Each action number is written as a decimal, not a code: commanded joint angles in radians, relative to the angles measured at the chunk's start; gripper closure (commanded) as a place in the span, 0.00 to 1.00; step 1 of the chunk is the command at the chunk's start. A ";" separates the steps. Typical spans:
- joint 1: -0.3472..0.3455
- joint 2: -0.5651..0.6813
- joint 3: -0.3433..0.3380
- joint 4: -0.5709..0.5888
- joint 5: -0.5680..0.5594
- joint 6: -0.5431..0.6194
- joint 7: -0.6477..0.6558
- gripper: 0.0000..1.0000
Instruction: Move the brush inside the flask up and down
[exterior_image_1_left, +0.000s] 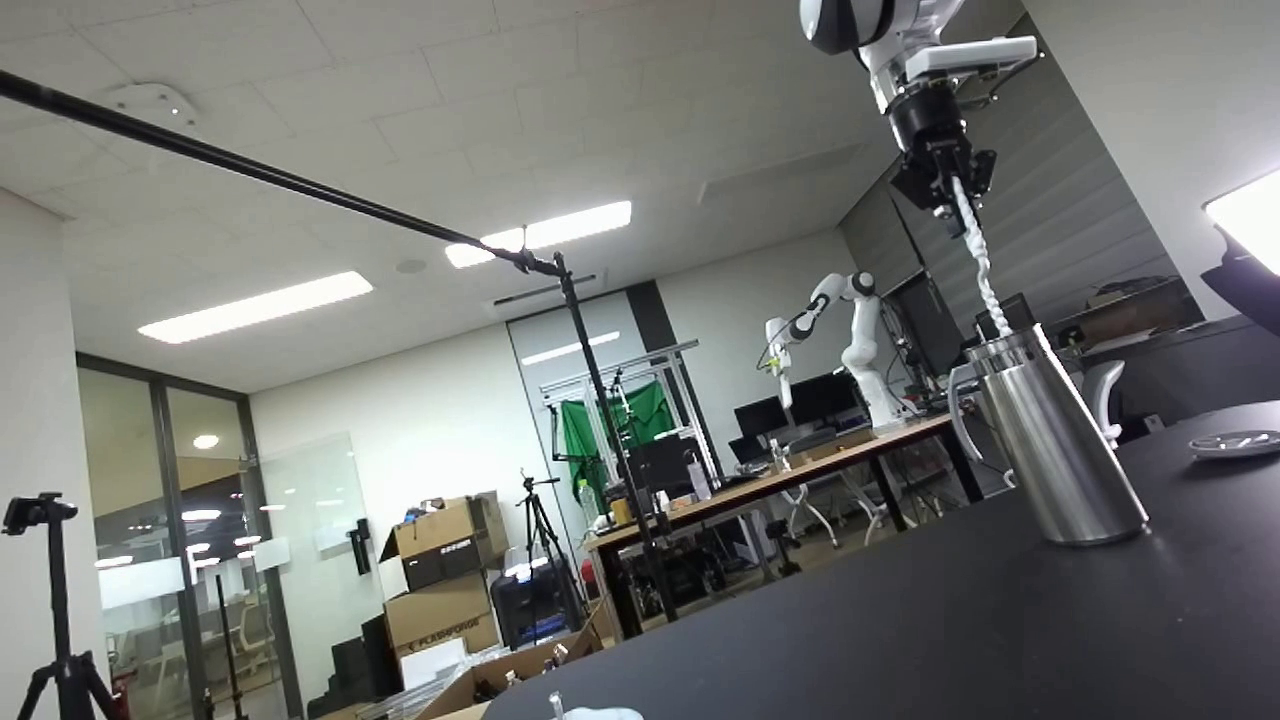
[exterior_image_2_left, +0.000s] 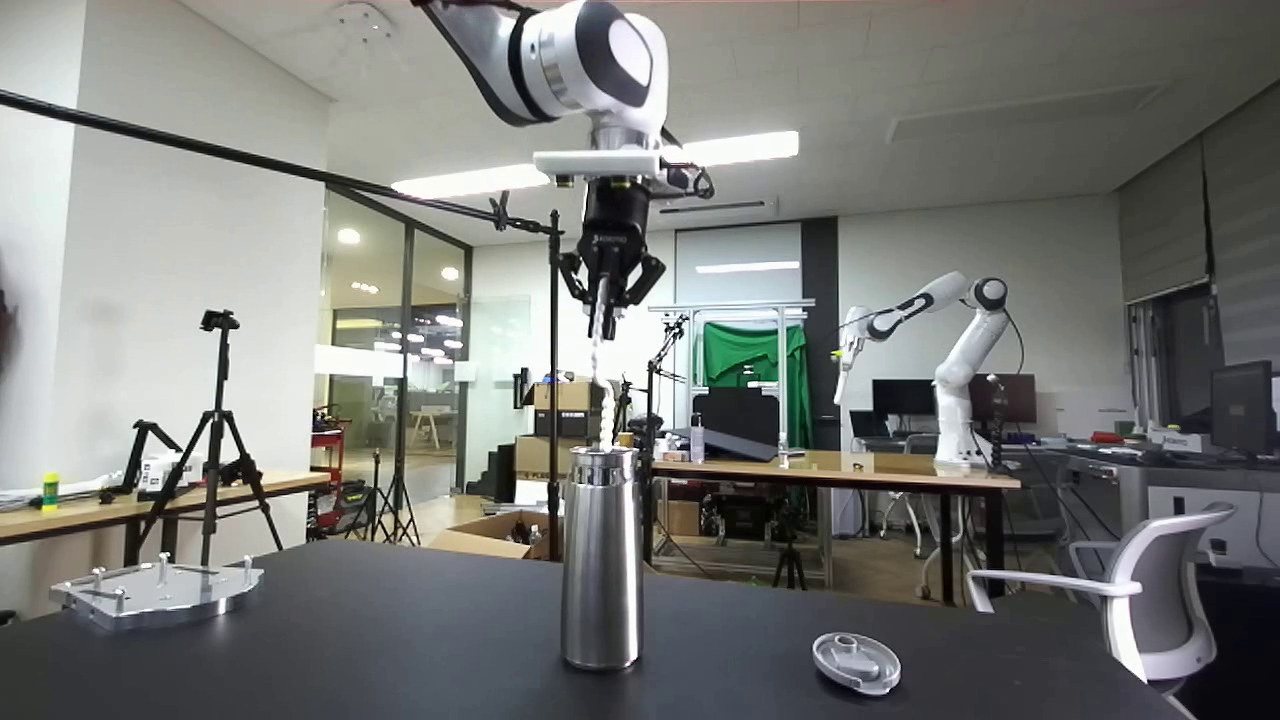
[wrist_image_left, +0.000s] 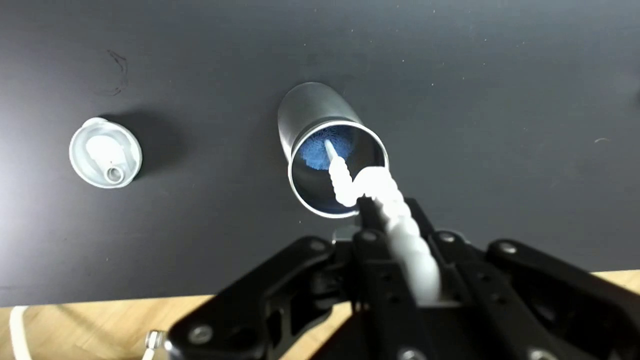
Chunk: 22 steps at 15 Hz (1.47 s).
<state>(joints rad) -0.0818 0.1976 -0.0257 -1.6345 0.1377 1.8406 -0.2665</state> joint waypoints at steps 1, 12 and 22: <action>-0.017 0.062 -0.002 -0.024 0.031 0.027 -0.014 0.96; 0.016 -0.077 0.016 0.011 -0.067 -0.043 -0.039 0.96; 0.003 -0.037 -0.004 -0.048 0.024 0.009 -0.087 0.96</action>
<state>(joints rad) -0.0686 0.1129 -0.0215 -1.6589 0.1226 1.8031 -0.3407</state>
